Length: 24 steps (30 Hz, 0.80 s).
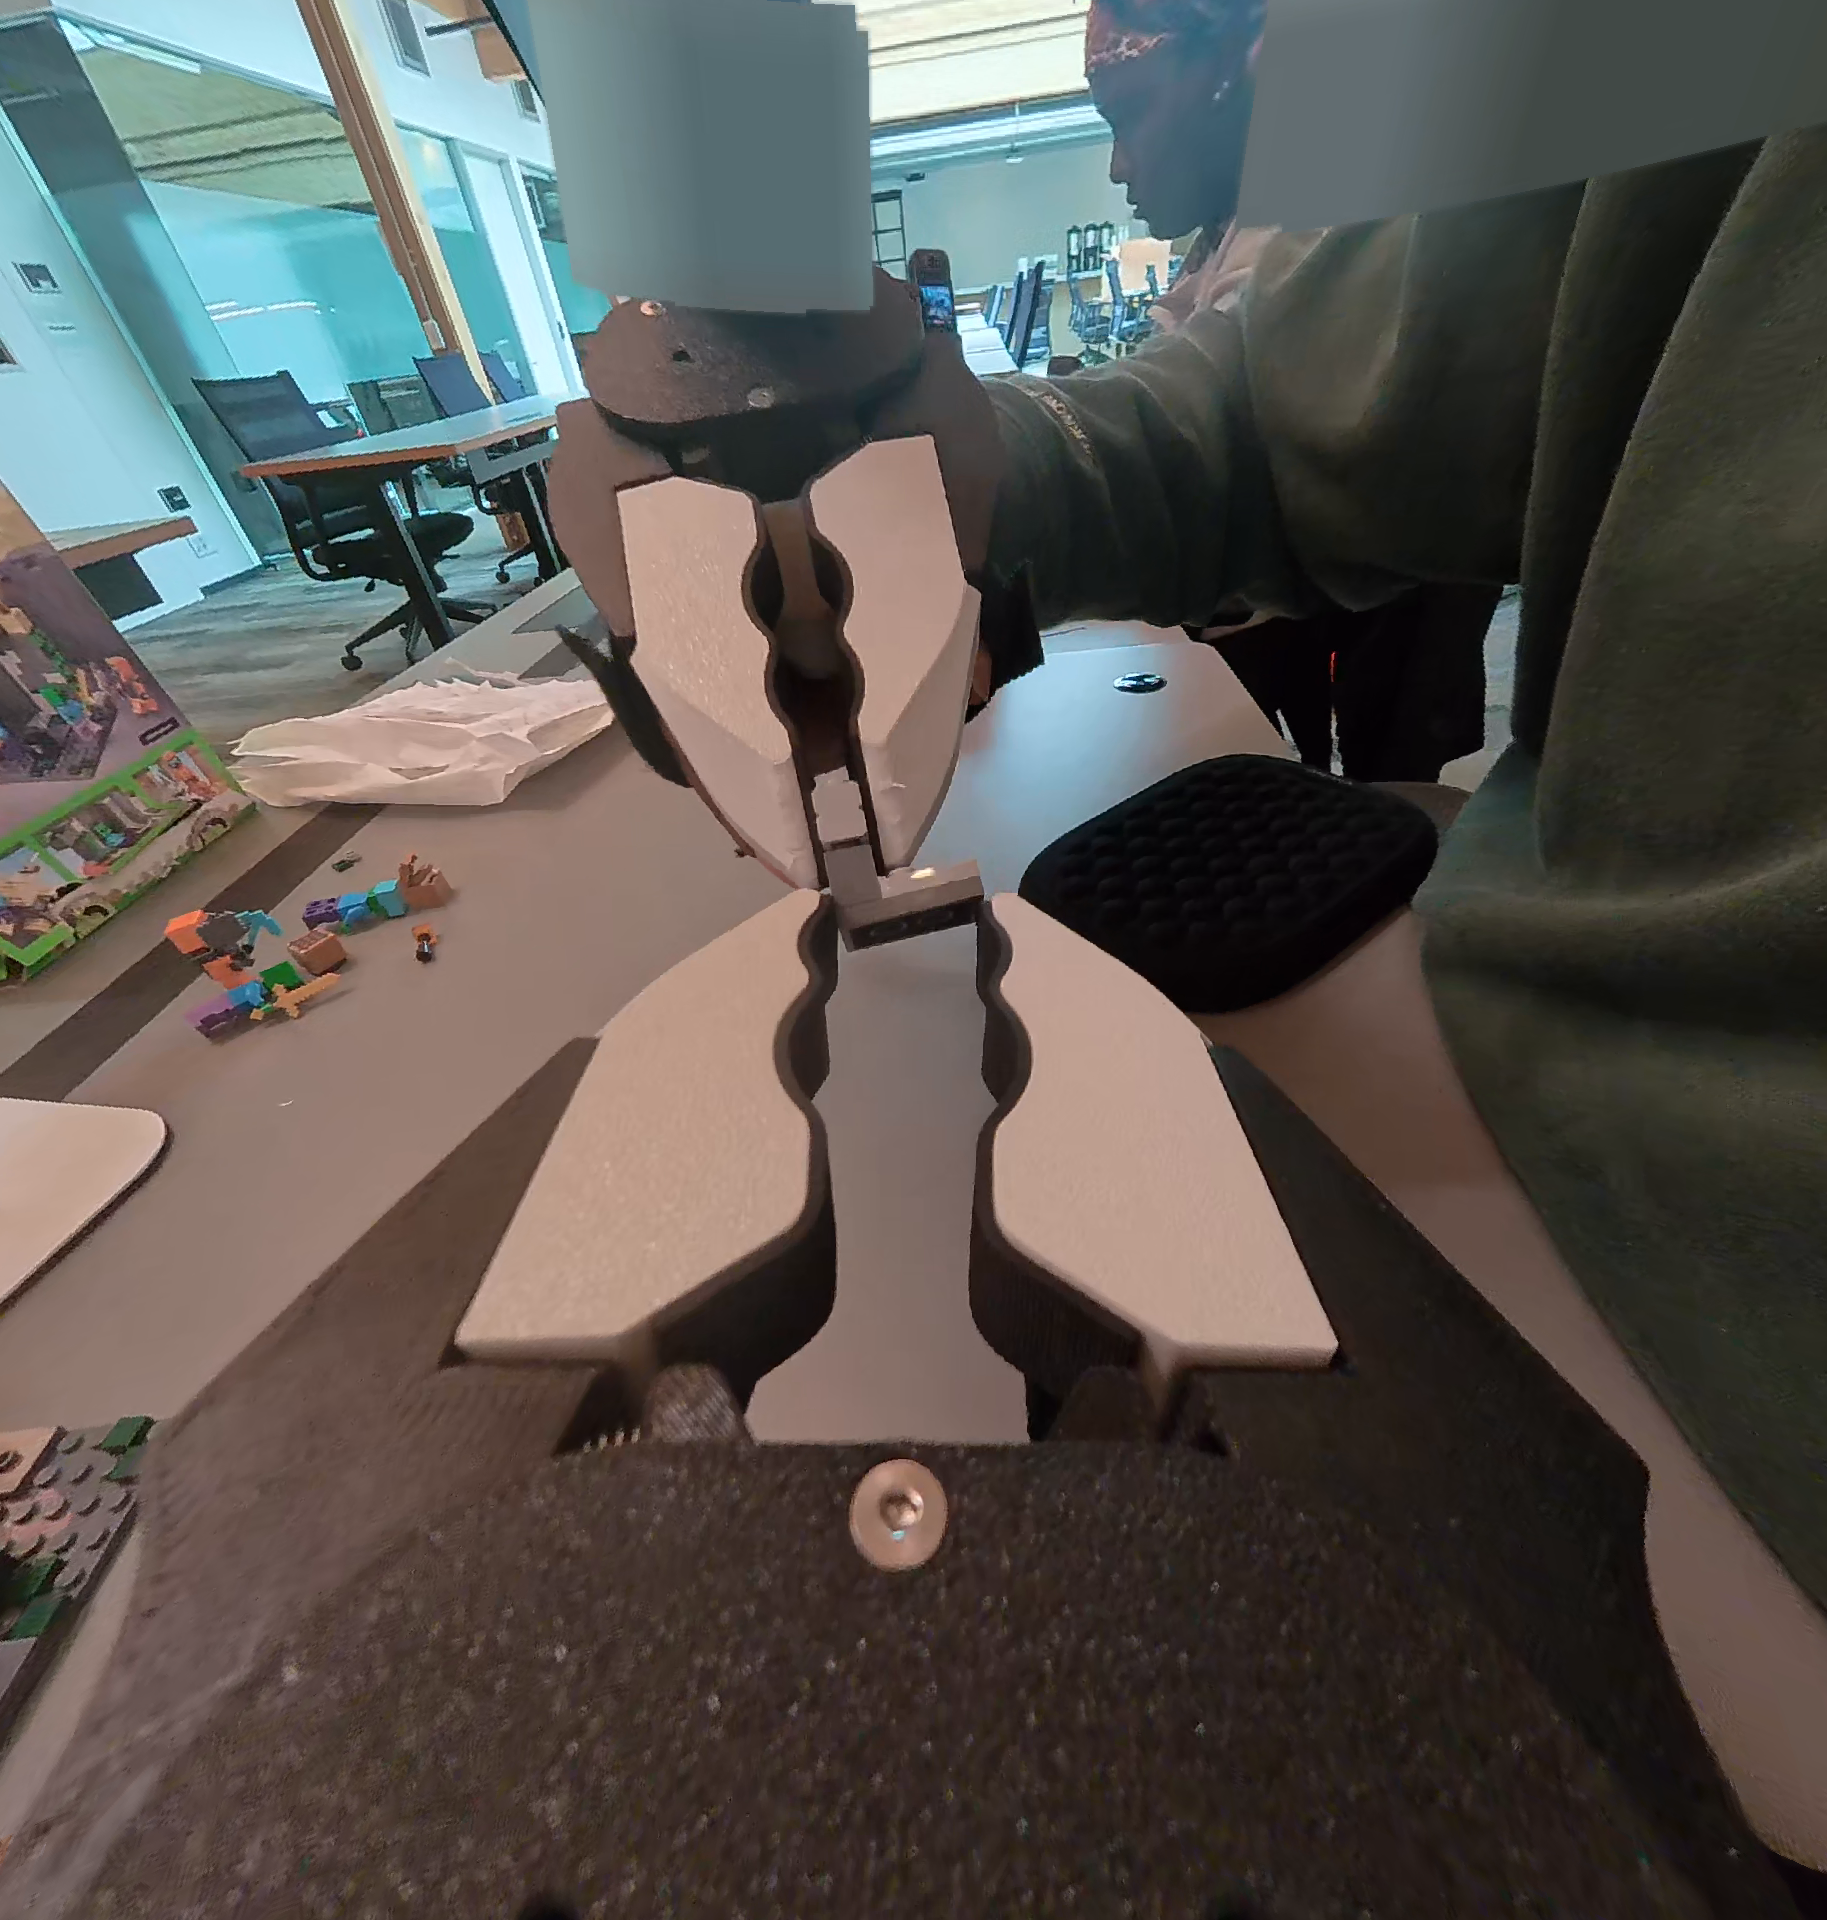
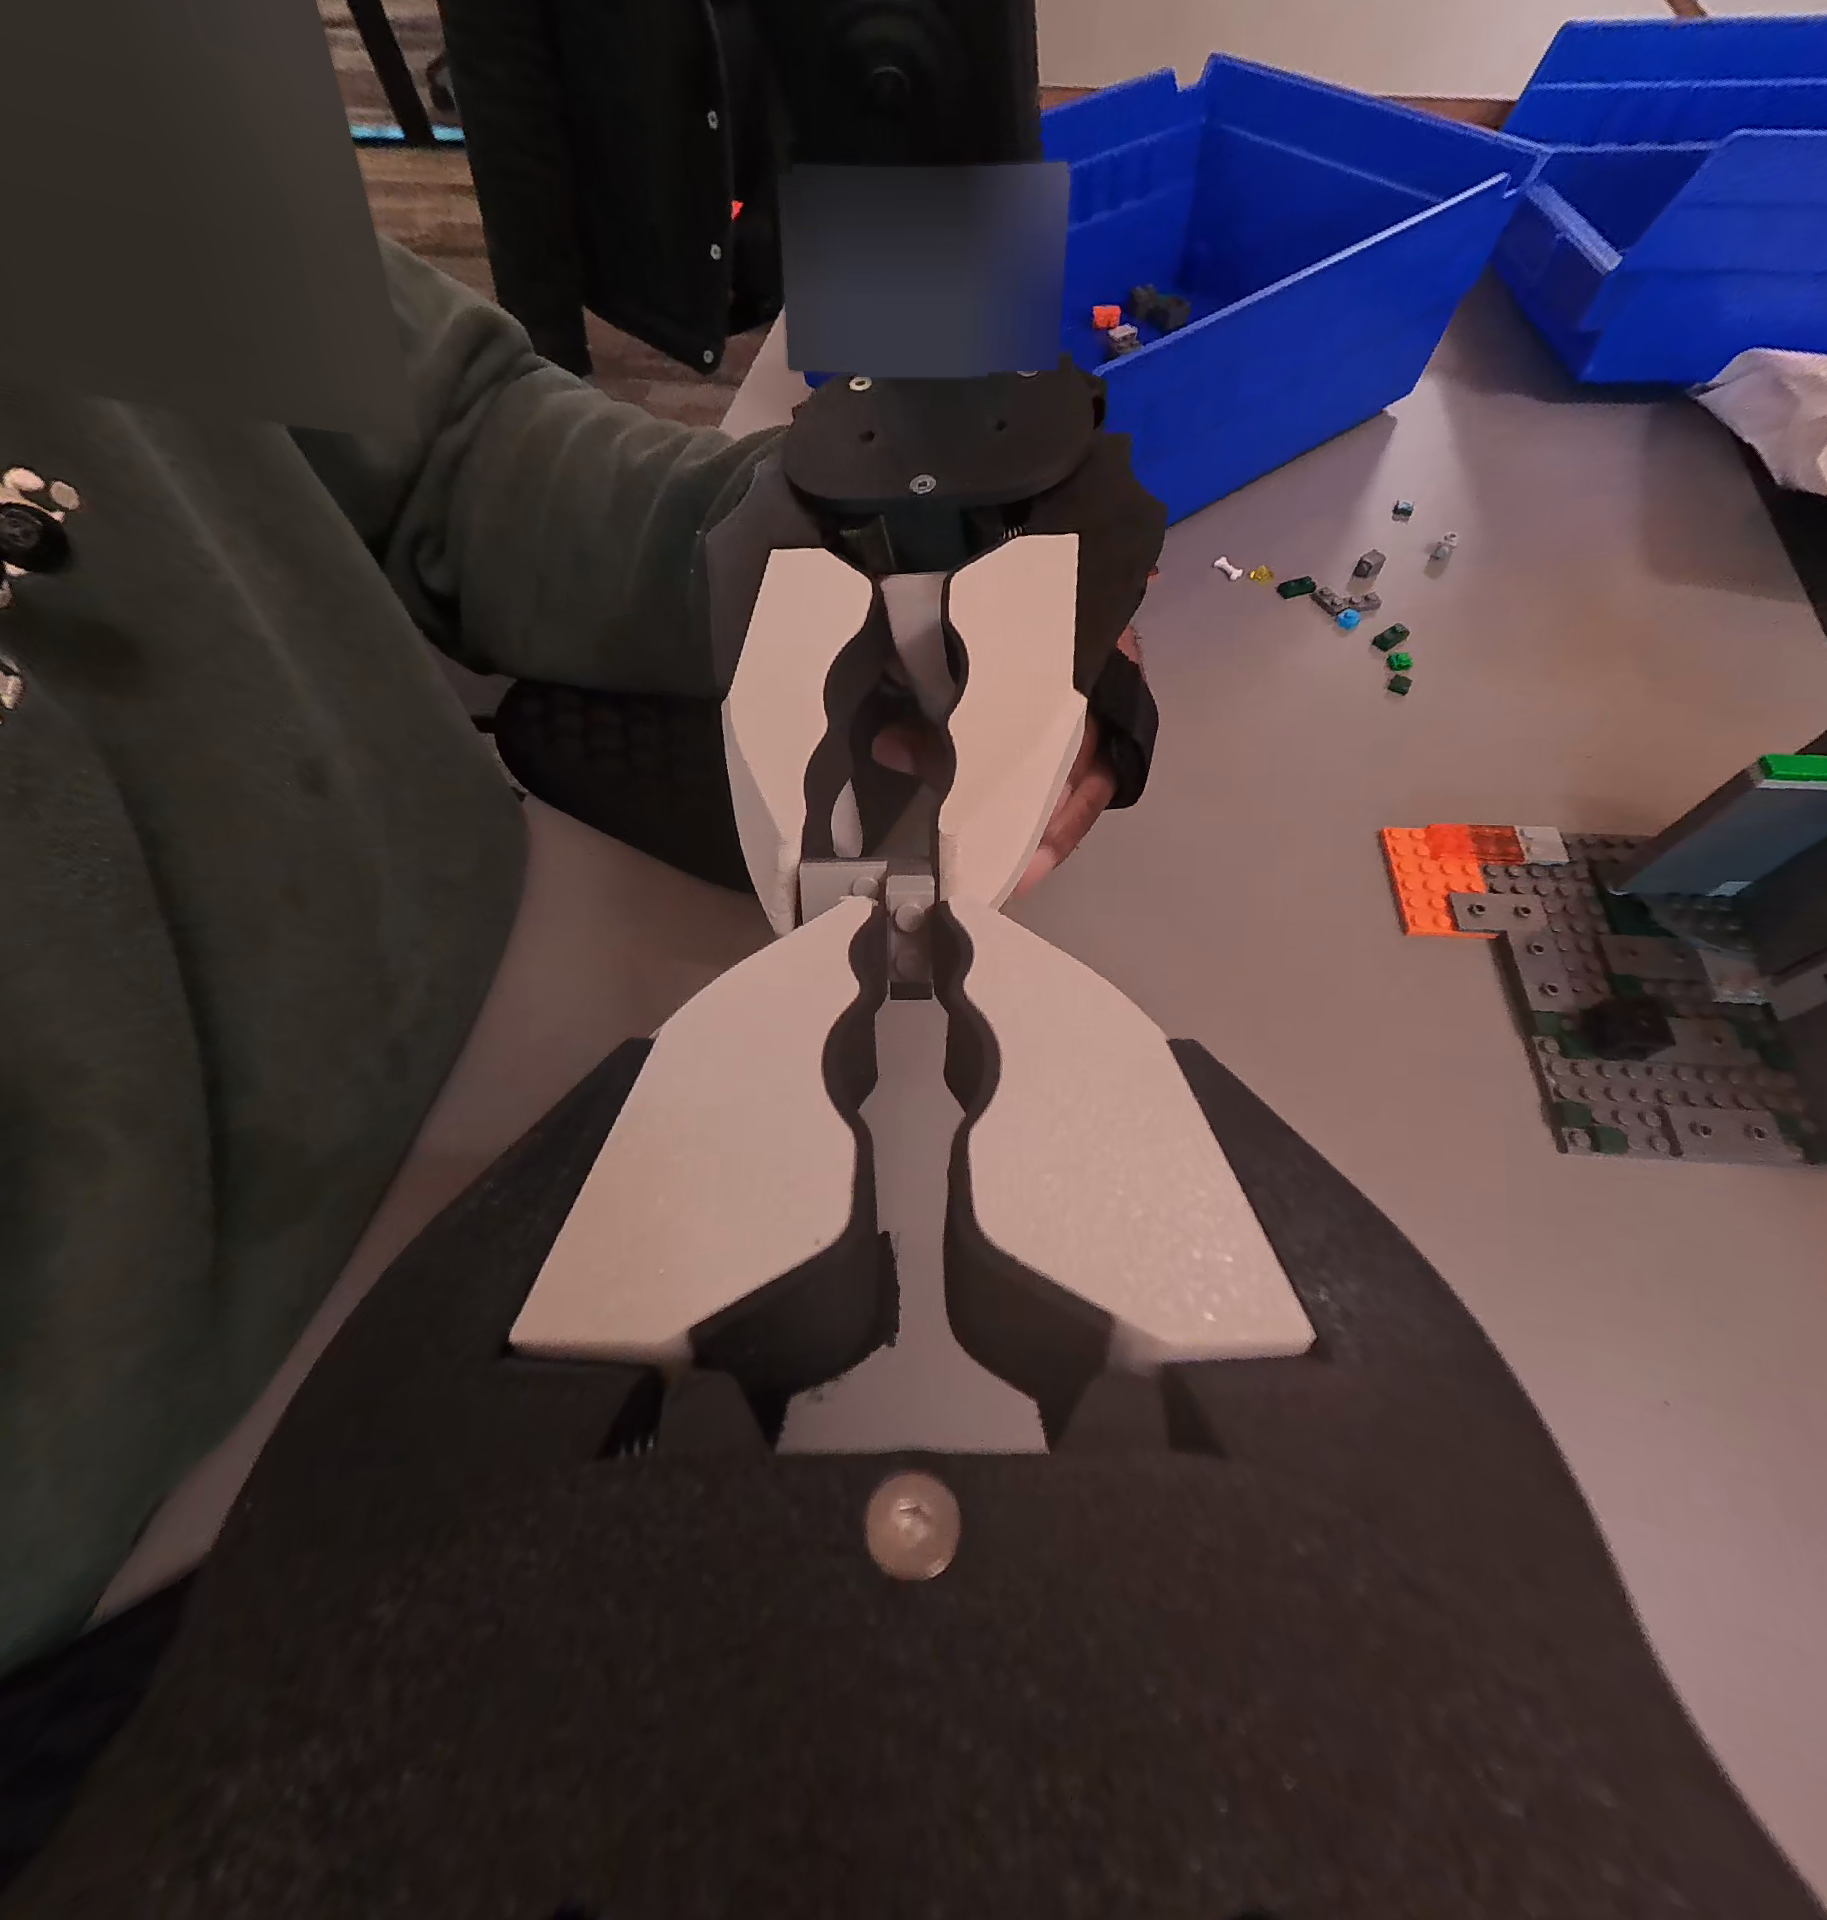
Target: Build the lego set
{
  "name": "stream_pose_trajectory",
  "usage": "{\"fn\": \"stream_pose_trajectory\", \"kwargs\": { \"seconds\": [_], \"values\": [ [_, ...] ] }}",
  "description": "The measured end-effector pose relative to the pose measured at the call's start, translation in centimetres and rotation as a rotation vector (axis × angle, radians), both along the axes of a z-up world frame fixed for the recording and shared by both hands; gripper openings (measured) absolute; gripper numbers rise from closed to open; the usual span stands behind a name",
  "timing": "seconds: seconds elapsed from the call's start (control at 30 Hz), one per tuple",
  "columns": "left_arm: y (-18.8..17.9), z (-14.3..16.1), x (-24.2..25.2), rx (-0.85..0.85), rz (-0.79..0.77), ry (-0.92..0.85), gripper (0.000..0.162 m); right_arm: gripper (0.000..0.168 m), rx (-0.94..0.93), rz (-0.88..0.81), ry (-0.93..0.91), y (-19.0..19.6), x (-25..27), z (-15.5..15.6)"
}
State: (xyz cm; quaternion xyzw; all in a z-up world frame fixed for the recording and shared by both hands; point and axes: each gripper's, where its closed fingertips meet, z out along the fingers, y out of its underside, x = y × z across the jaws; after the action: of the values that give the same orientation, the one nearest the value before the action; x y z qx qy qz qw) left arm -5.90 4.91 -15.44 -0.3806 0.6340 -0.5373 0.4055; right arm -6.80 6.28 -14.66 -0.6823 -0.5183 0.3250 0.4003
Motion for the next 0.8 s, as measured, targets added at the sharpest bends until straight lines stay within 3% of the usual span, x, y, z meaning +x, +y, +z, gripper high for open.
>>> {"fn": "stream_pose_trajectory", "kwargs": {
  "seconds": [0.3, 0.47, 0.6, 0.8],
  "values": [
    [1.1, 0.0, 0.3, -0.093, 0.041, 0.014, 0.035, 0.007, 0.045, -0.078, -0.017, 1.0, 0.7, 0.2],
    [1.8, -0.2, 0.6, -0.232, 0.054, 0.068, 0.041, 0.007, 0.150, -0.152, -0.118, 2.2, 1.4, 0.0],
    [2.8, 0.0, 1.0, -0.370, 0.081, 0.084, 0.033, 0.007, 0.303, -0.213, -0.244, 3.1, 1.7, 0.3],
    [3.1, -0.8, 1.3, -0.304, 0.141, 0.112, 0.016, 0.007, 0.406, -0.227, -0.359, 3.4, 1.6, -0.1]
  ]
}}
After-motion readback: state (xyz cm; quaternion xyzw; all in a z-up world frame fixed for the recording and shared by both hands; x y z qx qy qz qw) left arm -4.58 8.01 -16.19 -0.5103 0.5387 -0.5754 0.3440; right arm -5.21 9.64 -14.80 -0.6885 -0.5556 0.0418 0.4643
